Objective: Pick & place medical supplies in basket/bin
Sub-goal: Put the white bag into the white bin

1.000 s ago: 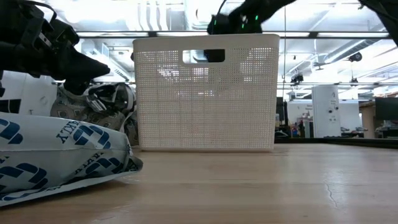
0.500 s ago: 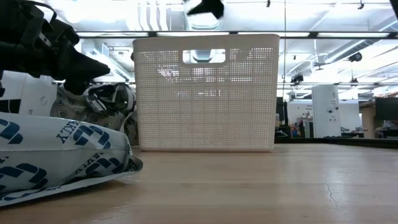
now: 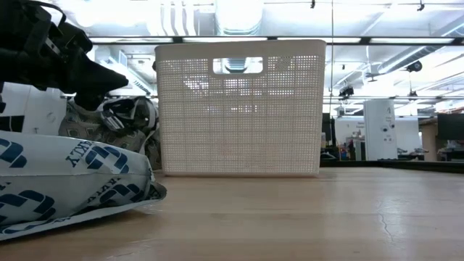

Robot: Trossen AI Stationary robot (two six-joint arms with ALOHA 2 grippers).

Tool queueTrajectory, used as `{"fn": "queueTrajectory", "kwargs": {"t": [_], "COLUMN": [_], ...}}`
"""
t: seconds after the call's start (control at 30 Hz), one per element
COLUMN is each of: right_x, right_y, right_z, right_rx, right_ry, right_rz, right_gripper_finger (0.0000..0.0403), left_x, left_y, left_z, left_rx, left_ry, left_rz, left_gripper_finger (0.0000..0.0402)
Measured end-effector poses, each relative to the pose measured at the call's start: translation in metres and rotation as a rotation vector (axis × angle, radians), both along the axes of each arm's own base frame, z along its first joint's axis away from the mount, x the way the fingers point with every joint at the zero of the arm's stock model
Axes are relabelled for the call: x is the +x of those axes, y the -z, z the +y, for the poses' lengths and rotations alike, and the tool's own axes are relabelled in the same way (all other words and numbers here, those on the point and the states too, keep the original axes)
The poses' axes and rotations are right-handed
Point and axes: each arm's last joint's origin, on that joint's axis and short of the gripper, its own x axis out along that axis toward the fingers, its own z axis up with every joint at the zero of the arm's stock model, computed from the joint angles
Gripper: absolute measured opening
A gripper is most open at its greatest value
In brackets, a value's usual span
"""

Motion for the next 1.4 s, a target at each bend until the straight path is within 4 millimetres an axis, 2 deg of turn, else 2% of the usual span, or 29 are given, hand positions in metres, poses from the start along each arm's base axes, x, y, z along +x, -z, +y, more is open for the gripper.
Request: {"fn": "queueTrajectory", "kwargs": {"t": [0.17, 0.3, 0.43, 0.6, 0.87, 1.0, 1.13, 1.27, 1.4], "right_x": [-0.004, -0.022, -0.059, -0.118, -0.203, -0.238, -0.264, -0.279, -0.288], "right_y": [0.007, 0.001, 0.002, 0.012, 0.034, 0.058, 0.09, 0.122, 0.146], "right_z": [0.012, 0.016, 0.012, -0.003, -0.021, -0.027, -0.034, -0.039, -0.042], "right_rx": [0.059, 0.049, 0.035, 0.066, 0.164, 0.209, 0.235, 0.257, 0.267], "right_ry": [0.017, 0.035, 0.068, 0.168, 0.242, 0.26, 0.33, 0.411, 0.406], "right_rz": [0.039, -0.022, -0.115, -0.183, -0.371, -0.395, -0.416, -0.497, -0.65], "right_gripper_finger": [0.0237, 0.0205, 0.0161, 0.011, 0.0059, 0.0046, 0.0039, 0.0034, 0.0028], "left_x": [0.0, 0.0, 0.0, 0.0, 0.0, 0.0, 0.0, 0.0, 0.0], "left_y": [0.0, 0.0, 0.0, 0.0, 0.0, 0.0, 0.0, 0.0, 0.0], "left_z": [0.0, 0.0, 0.0, 0.0, 0.0, 0.0, 0.0, 0.0, 0.0], "left_rx": [0.0, 0.0, 0.0, 0.0, 0.0, 0.0, 0.0, 0.0, 0.0], "left_ry": [0.0, 0.0, 0.0, 0.0, 0.0, 0.0, 0.0, 0.0, 0.0], "left_rz": [0.0, -0.001, -0.001, -0.001, -0.001, -0.001, -0.001, -0.001, -0.001], "left_gripper_finger": [0.0038, 0.0038, 0.0038, 0.0038, 0.0038, 0.0038, 0.0038, 0.0038, 0.0038]}}
